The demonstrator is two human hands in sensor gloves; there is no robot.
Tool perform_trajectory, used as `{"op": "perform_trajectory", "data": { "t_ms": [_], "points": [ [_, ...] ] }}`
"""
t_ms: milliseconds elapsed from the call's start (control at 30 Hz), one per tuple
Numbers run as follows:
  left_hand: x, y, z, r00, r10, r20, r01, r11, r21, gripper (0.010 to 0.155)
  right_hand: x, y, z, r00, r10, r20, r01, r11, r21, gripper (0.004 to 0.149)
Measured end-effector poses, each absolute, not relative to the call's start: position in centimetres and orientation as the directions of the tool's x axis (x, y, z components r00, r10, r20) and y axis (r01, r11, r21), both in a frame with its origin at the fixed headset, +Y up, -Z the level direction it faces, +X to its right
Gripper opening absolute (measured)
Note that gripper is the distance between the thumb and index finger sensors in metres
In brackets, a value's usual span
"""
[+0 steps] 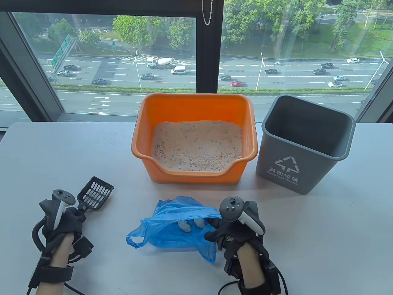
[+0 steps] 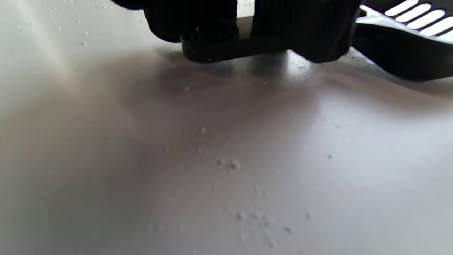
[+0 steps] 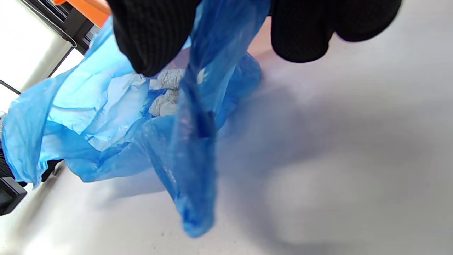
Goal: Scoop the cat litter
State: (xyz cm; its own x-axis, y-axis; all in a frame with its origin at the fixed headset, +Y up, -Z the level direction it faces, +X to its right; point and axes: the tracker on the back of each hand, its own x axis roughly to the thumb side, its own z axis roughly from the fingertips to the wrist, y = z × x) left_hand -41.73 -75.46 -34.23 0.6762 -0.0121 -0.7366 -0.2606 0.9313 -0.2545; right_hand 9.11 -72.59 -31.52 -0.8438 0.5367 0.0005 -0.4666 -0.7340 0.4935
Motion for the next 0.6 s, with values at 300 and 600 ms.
{"op": "perform_trajectory", "data": {
  "t_ms": [300,600],
  "points": [
    [-40.4,-74.0,-33.4,0.739,0.025,-0.673,-0.245,0.941,-0.235,0.083,11.2,-69.6,-29.8,-0.803,0.595,0.038,-0.544,-0.758,0.359,0.062],
    [-35.1,-68.8,-30.4,0.878,0.229,-0.421,-0.285,0.956,-0.074,0.066,11.5,-70.1,-28.5,-0.887,0.446,-0.118,-0.46,-0.829,0.317,0.065]
  ]
}}
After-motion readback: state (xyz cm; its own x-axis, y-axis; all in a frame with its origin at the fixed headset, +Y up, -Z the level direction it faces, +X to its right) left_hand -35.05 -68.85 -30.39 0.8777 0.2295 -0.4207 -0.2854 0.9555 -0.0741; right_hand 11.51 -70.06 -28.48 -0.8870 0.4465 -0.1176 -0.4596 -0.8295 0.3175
